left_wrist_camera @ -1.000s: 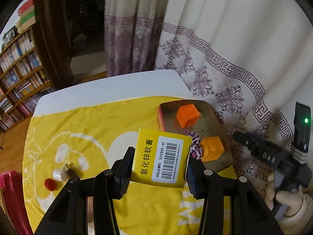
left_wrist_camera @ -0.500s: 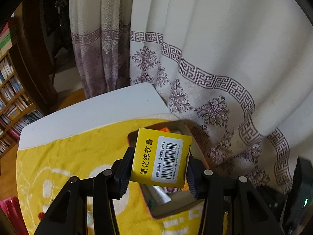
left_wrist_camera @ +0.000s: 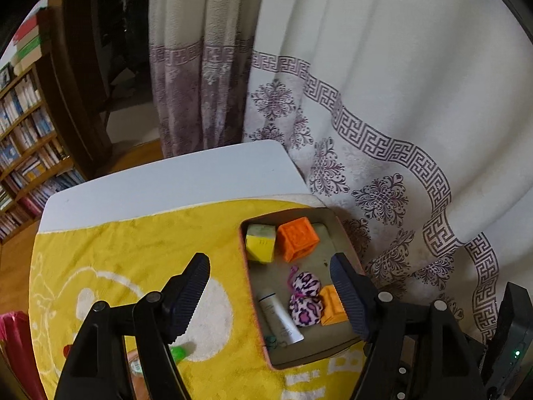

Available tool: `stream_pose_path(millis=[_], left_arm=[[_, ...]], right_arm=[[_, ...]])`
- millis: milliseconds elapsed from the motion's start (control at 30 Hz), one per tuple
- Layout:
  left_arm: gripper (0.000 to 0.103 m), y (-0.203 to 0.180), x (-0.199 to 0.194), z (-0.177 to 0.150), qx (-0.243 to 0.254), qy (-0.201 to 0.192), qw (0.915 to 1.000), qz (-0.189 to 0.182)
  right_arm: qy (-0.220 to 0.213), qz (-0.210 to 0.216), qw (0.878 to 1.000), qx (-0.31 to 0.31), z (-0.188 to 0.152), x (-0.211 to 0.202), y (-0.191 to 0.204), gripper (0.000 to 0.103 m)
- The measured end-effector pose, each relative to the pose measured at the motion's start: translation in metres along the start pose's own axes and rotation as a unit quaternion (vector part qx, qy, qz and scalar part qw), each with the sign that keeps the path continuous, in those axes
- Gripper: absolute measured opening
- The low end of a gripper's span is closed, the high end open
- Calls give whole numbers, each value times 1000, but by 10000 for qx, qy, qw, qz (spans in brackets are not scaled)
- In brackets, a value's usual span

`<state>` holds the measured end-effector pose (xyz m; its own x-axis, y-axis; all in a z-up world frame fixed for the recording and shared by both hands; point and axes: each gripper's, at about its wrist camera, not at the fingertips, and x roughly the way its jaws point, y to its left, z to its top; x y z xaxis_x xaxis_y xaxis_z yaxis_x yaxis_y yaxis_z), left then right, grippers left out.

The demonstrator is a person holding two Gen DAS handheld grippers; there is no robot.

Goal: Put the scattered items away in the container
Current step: 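Place the yellow box and white tube into the pink box, opening both grippers, then move both grippers back toward the remaining items on the towel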

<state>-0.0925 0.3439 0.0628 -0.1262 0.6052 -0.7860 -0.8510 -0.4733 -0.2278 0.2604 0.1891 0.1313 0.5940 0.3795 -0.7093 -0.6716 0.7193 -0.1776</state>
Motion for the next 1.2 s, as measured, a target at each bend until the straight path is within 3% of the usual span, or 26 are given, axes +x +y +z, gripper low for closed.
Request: stream_pose_path(millis=[567,1200], left_arm=[[76,94,-48,-54,-712,4,9962,509],[76,247,-111,-147,-1861,78,9767,1068]], right_arm=[[77,299,9991,-299,-21,8,61,65],[639,874,9897,-931,-58,48,188,65]])
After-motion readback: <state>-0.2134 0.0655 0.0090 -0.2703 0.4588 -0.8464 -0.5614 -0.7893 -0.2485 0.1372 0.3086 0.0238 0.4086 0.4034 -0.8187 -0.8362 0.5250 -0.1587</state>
